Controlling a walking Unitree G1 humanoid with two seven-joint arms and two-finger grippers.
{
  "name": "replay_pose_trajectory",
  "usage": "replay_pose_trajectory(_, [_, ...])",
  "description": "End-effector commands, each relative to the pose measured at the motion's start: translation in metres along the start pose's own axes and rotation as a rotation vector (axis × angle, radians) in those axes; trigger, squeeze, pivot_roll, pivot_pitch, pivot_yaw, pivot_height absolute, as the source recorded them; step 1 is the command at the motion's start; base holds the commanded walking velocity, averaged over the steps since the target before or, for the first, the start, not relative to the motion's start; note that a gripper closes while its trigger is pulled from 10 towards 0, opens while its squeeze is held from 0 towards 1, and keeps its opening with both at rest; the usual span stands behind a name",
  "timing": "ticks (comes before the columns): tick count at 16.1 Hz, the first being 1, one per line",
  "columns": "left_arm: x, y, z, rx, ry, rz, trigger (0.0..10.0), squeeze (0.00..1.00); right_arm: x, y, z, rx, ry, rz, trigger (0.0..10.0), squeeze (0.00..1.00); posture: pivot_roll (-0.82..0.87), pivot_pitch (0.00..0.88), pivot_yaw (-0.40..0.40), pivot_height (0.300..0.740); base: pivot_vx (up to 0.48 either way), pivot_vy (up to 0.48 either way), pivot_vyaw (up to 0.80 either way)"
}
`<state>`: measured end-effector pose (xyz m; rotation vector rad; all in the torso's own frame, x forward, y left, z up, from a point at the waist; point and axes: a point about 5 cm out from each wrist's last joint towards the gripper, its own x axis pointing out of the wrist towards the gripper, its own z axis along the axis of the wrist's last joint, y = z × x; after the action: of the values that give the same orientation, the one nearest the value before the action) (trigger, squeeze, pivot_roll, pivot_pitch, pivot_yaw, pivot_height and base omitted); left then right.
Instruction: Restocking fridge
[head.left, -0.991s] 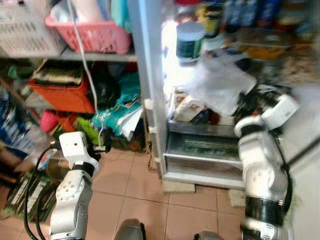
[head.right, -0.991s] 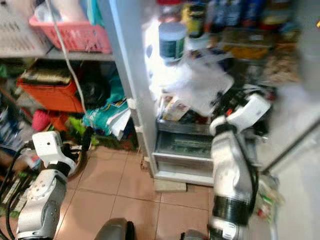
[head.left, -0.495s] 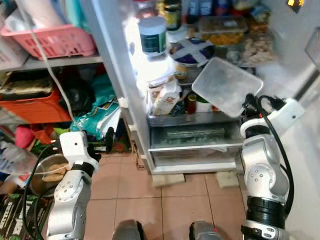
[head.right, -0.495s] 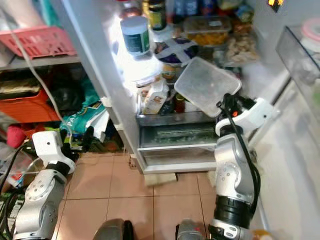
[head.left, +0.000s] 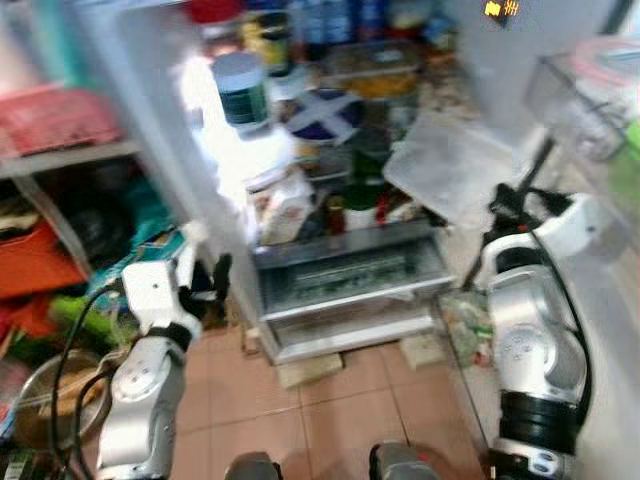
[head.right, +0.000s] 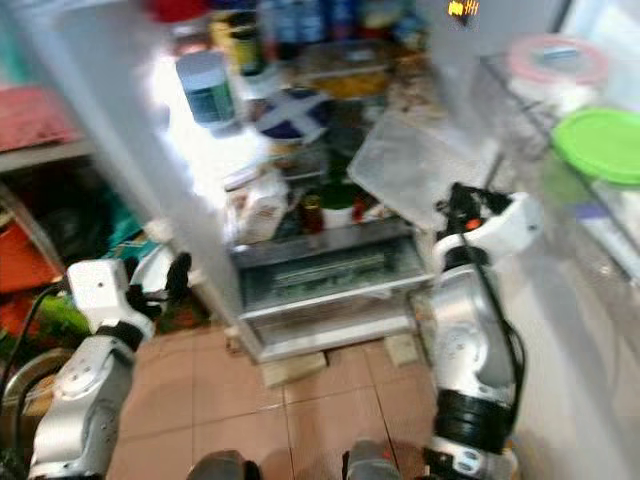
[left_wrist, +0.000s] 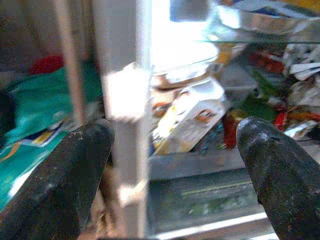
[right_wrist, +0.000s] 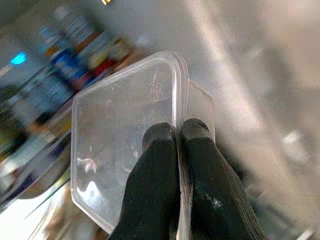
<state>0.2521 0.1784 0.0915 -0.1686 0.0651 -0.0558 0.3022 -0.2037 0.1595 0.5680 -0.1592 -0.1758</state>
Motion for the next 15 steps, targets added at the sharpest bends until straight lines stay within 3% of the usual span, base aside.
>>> replay_pose_trajectory(1, [-0.003, 0.008, -0.003, 0.010, 0.014, 0.023, 10.0, 0.00, 0.001, 0.012, -0.001, 0.016, -0.005, 0.041, 10.0, 0.00, 0.09, 0.111, 0.111, 0.740, 0.300, 0.000, -0.51])
replay_pose_trajectory(5, [-0.002, 0.008, -0.002, 0.007, 0.014, 0.020, 10.0, 0.00, 0.000, 0.014, -0.002, 0.021, 0.001, 0.054, 10.0, 0.00, 0.08, 0.109, 0.112, 0.740, 0.280, 0.000, -0.22])
replay_pose_trajectory(8, [-0.001, 0.008, -0.003, 0.009, 0.018, 0.035, 10.0, 0.00, 0.000, 0.015, -0.002, 0.047, 0.005, 0.079, 10.0, 0.00, 0.08, 0.109, 0.111, 0.740, 0.000, 0.000, 0.00])
replay_pose_trajectory(10, [-0.001, 0.009, -0.004, 0.011, 0.021, 0.047, 10.0, 0.00, 0.001, 0.024, 0.000, 0.179, 0.006, 0.128, 10.0, 0.00, 0.09, 0.109, 0.109, 0.740, 0.000, 0.000, 0.00])
replay_pose_trajectory(12, [-0.001, 0.009, -0.005, 0.014, 0.027, 0.050, 10.0, 0.00, 0.002, 0.034, -0.001, 0.201, 0.018, 0.182, 10.0, 0.00, 0.09, 0.111, 0.111, 0.740, 0.000, 0.000, 0.00])
replay_pose_trajectory(15, [-0.002, 0.009, -0.005, 0.021, 0.032, 0.052, 10.0, 0.00, 0.009, 0.043, -0.006, 0.252, 0.021, 0.149, 10.0, 0.00, 0.10, 0.116, 0.110, 0.740, 0.000, 0.000, 0.00])
